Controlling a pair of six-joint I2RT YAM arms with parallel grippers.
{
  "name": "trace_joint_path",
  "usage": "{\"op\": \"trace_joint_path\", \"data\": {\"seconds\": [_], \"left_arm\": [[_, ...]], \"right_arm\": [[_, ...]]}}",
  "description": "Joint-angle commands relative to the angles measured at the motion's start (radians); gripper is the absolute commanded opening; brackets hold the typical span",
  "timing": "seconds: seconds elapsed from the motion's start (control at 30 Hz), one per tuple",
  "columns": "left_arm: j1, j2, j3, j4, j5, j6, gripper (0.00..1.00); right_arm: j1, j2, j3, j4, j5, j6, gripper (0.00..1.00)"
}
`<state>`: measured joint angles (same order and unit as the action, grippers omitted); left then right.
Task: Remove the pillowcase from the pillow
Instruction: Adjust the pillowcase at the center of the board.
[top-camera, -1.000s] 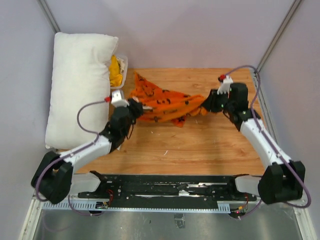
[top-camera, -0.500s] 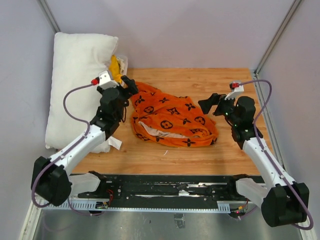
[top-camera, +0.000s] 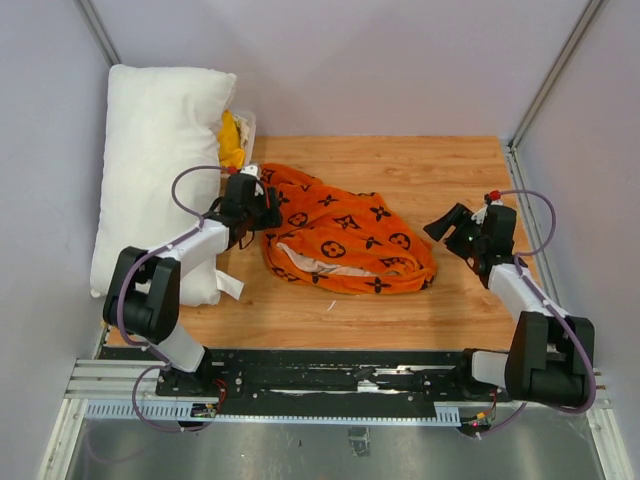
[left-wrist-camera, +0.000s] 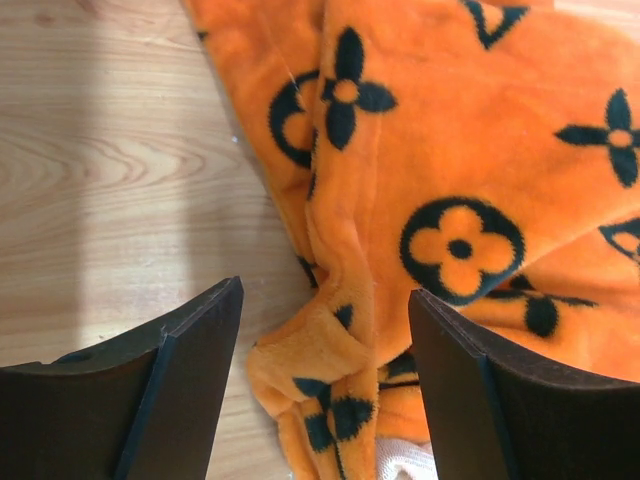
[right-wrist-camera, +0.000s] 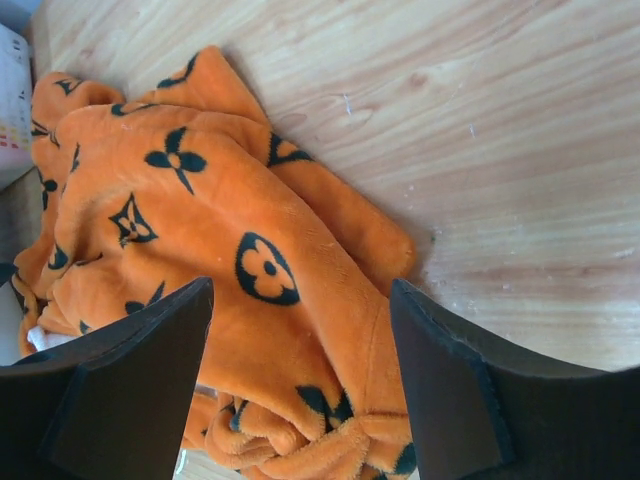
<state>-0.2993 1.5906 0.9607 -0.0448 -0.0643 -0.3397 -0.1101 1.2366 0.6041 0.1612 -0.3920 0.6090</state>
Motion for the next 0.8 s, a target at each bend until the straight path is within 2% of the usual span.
{"op": "trace_joint_path", "data": {"seconds": [0.0,0.1,0.13,0.23,0.33,0.4,0.43,0.5,0.53,0.67,0.77], "left_arm": [[0.005,0.009,-0.032,0.012,0.047,-0.002,0.7],[0.005,0.015,-0.075,0.042,0.06,-0.018,0.61],[0.005,0.012,-0.086,0.051,0.062,-0.022,0.55],[0.005,-0.011,-0.115,0.07,0.027,-0.042,0.25],[0.006,-0.054,-0.139,0.078,-0.031,-0.062,0.12],[0.01,-0.085,-0.154,0.081,-0.068,-0.077,0.04],[0.014,-0.101,-0.163,0.085,-0.087,-0.088,0.01],[0.026,-0.138,-0.176,0.081,-0.133,-0.114,0.0],[0.031,-0.158,-0.18,0.078,-0.15,-0.124,0.0],[0.042,-0.257,-0.188,0.082,-0.193,-0.149,0.0],[0.043,-0.34,-0.177,0.116,-0.173,-0.151,0.0]], "right_arm": [[-0.009,0.044,-0.046,0.027,-0.034,0.052,0.7],[-0.008,0.1,-0.083,0.067,-0.045,0.072,0.69],[-0.008,0.119,-0.089,0.077,-0.045,0.074,0.68],[-0.007,0.156,-0.109,0.112,-0.059,0.075,0.63],[0.012,0.178,-0.127,0.14,-0.046,0.077,0.6],[0.022,0.199,-0.135,0.164,-0.033,0.079,0.5],[0.024,0.213,-0.139,0.188,-0.04,0.085,0.35],[0.025,0.238,-0.135,0.217,-0.069,0.105,0.07],[0.028,0.237,-0.13,0.224,-0.075,0.113,0.02],[0.044,0.155,-0.065,0.183,-0.047,0.109,0.01],[0.056,0.081,0.037,0.116,-0.012,0.091,0.01]]}}
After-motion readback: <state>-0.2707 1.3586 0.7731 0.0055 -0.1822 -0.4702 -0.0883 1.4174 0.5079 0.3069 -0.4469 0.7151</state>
